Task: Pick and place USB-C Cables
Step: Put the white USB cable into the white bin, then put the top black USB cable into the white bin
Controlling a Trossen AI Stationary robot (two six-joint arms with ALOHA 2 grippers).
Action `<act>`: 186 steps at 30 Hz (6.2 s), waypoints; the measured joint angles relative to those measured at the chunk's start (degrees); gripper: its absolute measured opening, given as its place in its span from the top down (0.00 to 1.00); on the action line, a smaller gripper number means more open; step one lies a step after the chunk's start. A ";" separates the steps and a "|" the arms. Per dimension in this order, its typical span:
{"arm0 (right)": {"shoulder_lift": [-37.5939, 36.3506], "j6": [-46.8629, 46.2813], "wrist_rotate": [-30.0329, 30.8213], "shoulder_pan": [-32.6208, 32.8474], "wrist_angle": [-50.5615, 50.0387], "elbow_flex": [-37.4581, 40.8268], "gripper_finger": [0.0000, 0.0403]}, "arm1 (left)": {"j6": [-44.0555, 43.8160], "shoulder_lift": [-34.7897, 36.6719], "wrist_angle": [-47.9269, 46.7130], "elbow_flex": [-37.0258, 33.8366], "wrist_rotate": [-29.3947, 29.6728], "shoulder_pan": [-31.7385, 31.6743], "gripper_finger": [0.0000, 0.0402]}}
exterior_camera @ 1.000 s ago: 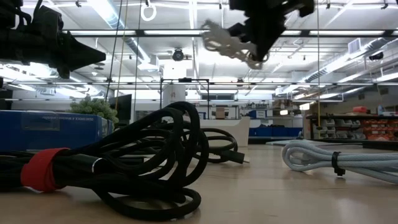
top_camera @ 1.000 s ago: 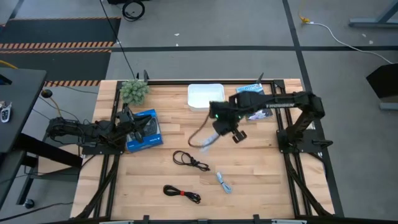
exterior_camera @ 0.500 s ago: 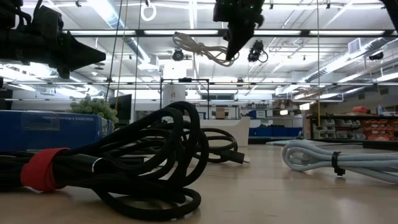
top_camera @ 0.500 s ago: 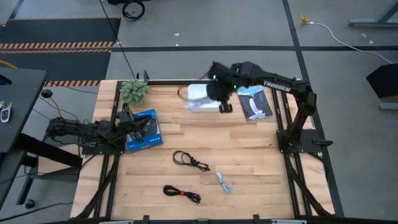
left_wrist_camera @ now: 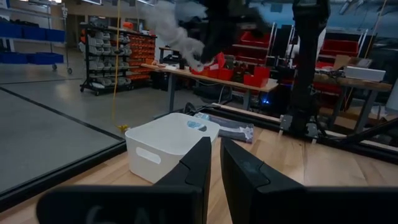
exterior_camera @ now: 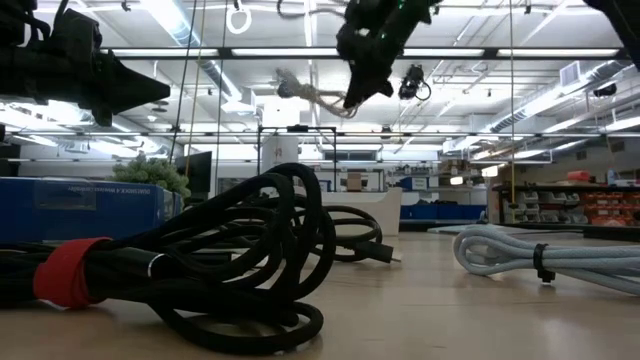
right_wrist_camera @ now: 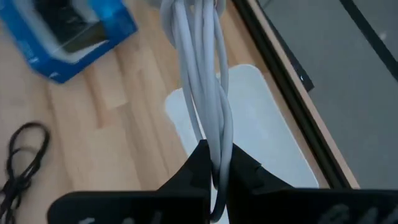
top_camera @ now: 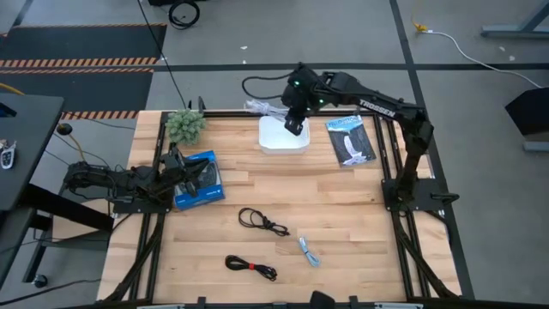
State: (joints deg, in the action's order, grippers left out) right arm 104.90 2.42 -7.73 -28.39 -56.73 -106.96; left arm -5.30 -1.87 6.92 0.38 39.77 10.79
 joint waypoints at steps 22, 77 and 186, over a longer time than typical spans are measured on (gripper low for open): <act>13.93 -6.46 3.46 -5.59 -12.21 0.13 0.96 | 0.02 0.02 0.07 0.00 0.00 -0.01 0.89; 21.47 -0.83 5.76 -4.73 -12.67 -0.06 0.66 | 0.00 0.02 0.07 -0.01 0.00 0.00 0.89; 4.18 -8.27 -0.90 39.18 28.18 32.79 0.15 | 0.00 -0.02 0.07 -0.01 0.00 0.00 0.89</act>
State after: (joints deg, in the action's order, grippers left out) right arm 109.07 -5.85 -8.64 10.78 -28.55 -74.17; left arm -5.30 -1.89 6.98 0.37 39.77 10.79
